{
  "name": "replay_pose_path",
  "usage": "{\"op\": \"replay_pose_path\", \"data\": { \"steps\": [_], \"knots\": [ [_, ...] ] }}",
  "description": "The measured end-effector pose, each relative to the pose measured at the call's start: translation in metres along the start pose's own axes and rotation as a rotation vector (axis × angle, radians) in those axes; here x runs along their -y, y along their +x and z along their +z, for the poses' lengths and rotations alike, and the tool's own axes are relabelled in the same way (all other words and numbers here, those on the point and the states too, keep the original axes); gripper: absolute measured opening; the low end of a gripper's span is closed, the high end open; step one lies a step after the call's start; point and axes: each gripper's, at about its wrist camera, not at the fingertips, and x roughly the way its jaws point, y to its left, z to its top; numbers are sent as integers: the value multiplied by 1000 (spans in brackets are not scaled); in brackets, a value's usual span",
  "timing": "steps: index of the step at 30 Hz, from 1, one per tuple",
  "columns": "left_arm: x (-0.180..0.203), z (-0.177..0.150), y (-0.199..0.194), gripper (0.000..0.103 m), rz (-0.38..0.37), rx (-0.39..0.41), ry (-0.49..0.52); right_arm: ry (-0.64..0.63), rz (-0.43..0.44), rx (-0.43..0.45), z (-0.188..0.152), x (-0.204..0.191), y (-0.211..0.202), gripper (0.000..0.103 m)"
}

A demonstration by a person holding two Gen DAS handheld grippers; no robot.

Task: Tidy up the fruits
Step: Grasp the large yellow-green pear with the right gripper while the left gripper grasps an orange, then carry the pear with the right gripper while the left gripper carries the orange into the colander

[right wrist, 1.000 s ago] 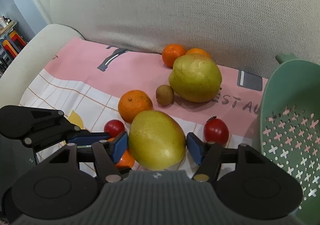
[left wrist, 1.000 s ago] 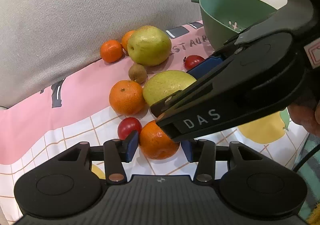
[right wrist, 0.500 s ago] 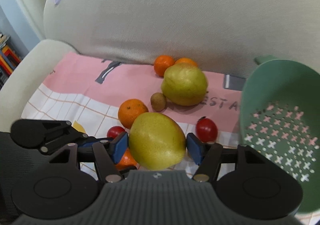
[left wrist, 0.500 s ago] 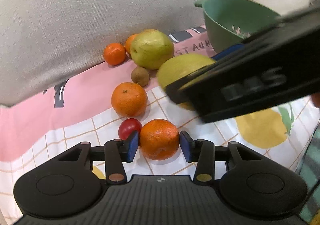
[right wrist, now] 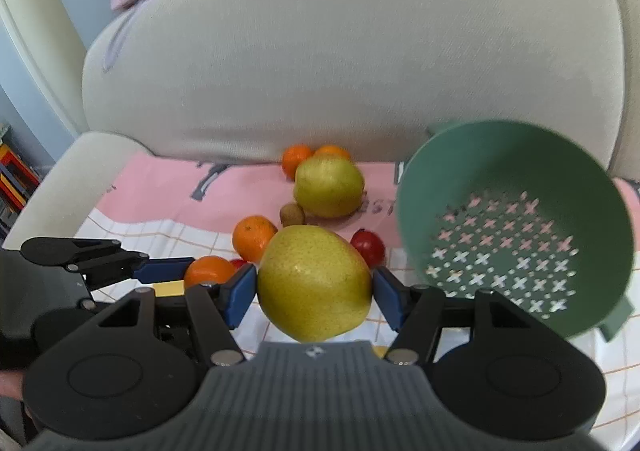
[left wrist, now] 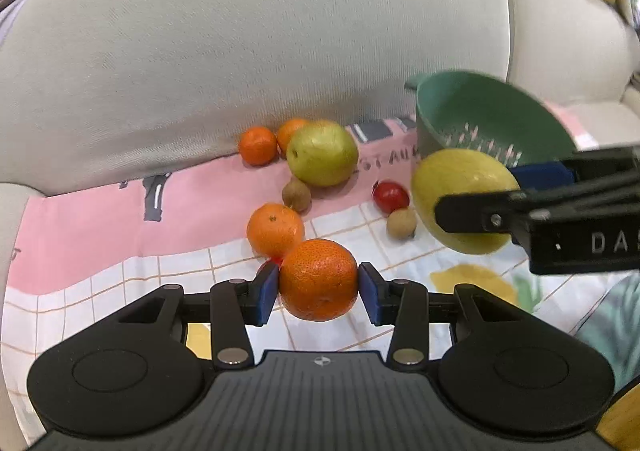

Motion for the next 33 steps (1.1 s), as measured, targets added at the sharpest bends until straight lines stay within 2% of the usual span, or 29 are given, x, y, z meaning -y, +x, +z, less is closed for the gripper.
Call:
{"op": "replay_pose_path", "data": {
  "steps": [5,9,15,24,33],
  "knots": [
    [8,16,-21,49,-17,26,-32,1,-11,45,1,13,-24,61],
    [20,31,-32,49,-40,43,-43,3,-52,69,5,27,-37,61],
    [45,55,-35,49,-136,56,-45,-20,-120,79,13,49,-45,61],
    [85,96,-14,48,-216,41,-7,-113,-209,40,20,80,-38,61],
    [110,112,34,49,-238,-56,65,-241,-222,-56,21,97,-12,61]
  ]
}}
